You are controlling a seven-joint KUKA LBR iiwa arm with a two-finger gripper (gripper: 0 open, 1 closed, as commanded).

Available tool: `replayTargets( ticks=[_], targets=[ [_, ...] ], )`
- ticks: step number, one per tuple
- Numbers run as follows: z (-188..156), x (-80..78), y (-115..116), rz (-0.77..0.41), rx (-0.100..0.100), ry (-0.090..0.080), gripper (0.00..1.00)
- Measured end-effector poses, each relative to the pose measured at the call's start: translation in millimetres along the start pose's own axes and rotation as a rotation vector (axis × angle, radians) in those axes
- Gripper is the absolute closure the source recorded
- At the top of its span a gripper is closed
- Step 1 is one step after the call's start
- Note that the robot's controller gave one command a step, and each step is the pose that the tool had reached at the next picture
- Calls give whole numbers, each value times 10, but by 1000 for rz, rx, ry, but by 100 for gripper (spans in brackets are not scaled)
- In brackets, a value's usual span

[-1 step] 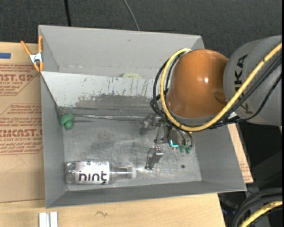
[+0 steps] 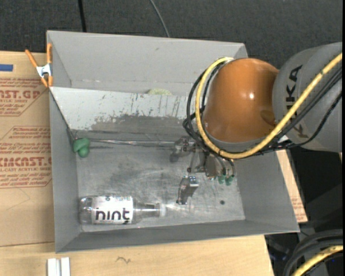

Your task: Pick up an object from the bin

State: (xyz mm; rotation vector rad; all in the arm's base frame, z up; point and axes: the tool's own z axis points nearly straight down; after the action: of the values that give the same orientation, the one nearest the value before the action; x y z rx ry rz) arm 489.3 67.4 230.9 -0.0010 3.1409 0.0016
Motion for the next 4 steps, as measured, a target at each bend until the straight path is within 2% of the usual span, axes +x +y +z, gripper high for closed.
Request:
replayTargets(
  ticks=[1, 2, 3, 4],
  targets=[
    [575, -63, -27, -100, 1, -4, 0],
    [876, -96, -51, -299, 1, 4, 0],
    [1075, 42, -261, -413, 0, 0, 0],
    [1419, -28, 406, -441, 0, -1, 0]
  ],
)
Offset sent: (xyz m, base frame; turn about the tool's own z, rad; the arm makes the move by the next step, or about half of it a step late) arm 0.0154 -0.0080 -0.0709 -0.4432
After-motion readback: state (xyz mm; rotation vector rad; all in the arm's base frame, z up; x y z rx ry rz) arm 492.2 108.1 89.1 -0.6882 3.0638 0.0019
